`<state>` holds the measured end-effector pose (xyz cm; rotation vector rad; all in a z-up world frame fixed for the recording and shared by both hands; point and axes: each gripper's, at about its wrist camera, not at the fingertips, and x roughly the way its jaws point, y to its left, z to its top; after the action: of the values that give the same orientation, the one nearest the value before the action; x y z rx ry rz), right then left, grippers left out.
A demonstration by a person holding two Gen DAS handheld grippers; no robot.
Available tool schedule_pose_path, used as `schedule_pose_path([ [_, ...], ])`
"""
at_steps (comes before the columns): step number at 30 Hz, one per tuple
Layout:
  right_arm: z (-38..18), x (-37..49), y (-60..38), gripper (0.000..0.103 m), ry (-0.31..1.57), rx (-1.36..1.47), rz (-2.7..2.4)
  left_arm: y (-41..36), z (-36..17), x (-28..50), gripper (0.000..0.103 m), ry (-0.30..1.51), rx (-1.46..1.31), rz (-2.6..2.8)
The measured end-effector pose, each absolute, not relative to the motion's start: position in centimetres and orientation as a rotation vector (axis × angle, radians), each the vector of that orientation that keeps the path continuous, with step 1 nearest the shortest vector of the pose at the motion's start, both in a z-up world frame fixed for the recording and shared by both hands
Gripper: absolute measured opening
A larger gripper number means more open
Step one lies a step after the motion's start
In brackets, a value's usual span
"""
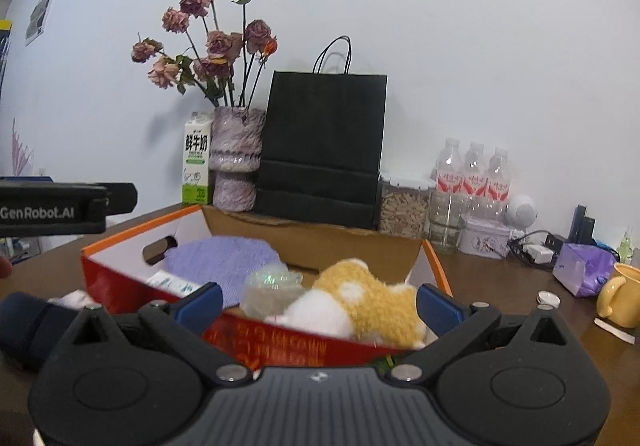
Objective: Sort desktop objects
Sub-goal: 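Pull both tools back from the box toward the loose items on the table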
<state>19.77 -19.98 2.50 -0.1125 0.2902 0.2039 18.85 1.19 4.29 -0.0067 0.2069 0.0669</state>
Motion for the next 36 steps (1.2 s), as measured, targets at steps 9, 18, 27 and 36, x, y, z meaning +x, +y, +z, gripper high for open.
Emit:
schedule_pose_path([
  [9,1.0,16.8,-22.0,0.103,0.447,-0.062,0.221,1.2,2.1,15.1,0.103,0.331,0.005,0.027],
  [18,-1.0,14.3,-23.1,0.103,0.524,-0.052,0.206,0.7,-0.4,12.1,0.103,0.461,0.051,-0.033],
  [27,-1.9,13.2,-23.2,0.103,0.561,-0.066,0.193,0.4,-1.8,11.7,0.103,0.574,0.045,-0.049],
  [36,-2.5,13.6,-23.0,0.103,0.599,-0.088,0.177,-0.1,-2.8,12.5,0.103,0.646,0.057,-0.038],
])
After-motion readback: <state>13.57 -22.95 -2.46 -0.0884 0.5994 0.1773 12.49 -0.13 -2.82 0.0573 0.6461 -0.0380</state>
